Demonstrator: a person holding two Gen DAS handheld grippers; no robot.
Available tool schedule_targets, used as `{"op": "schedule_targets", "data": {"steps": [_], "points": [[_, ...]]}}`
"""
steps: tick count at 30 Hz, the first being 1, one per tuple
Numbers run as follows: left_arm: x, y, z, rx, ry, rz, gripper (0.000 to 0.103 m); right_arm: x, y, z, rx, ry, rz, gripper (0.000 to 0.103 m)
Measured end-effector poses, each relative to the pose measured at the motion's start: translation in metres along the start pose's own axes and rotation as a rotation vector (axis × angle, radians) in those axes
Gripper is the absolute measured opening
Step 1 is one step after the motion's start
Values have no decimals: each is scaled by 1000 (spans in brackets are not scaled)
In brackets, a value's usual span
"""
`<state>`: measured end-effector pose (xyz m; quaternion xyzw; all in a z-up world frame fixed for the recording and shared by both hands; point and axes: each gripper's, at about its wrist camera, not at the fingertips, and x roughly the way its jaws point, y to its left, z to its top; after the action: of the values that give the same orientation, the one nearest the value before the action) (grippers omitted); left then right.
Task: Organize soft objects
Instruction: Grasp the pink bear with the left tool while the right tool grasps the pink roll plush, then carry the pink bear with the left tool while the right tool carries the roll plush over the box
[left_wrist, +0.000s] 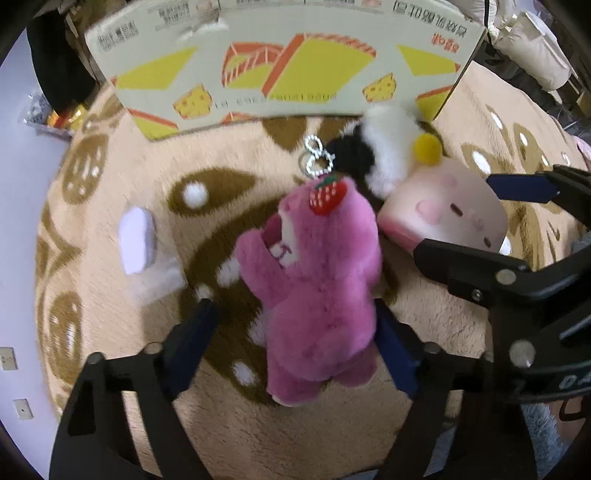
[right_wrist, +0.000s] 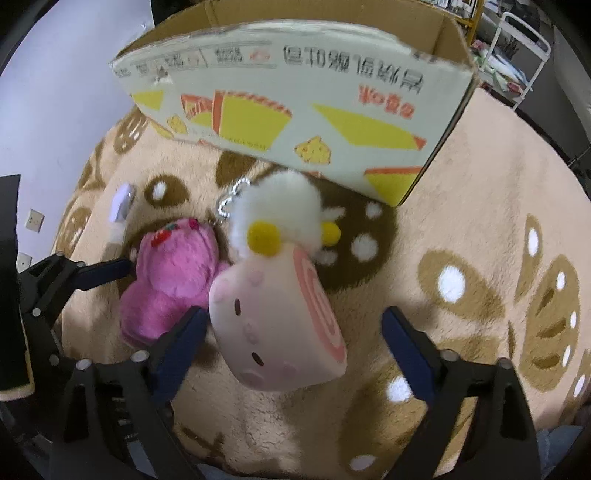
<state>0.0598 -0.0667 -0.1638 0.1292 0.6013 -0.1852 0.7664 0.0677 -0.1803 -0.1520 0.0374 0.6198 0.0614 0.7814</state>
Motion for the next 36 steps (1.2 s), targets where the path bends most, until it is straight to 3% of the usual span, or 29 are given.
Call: {"op": "schedule_targets", "data": {"steps": [4,8,13,19,24,36], "points": [[-2,-4,-3,13,-14,-18,63,2,-1,0,4,20,35,70],[-5,-6,-5,15,-41,-22,49,-1,1,2,3,6,31,61],[-18,-12,-11,19,-73,-15,45,-8,3,0,-4,-15,22,51],[-33,-11,-12,-33,-137,60,45,-23,-10,0,47,-54,27,51],[-45,-3,-11,-76,-184,70,45,-40,-21,-3,93,-102,27,51],[-108,-10,-26,-60,-440,139,45,-110,-20,-14,88,-399,73,51]]}}
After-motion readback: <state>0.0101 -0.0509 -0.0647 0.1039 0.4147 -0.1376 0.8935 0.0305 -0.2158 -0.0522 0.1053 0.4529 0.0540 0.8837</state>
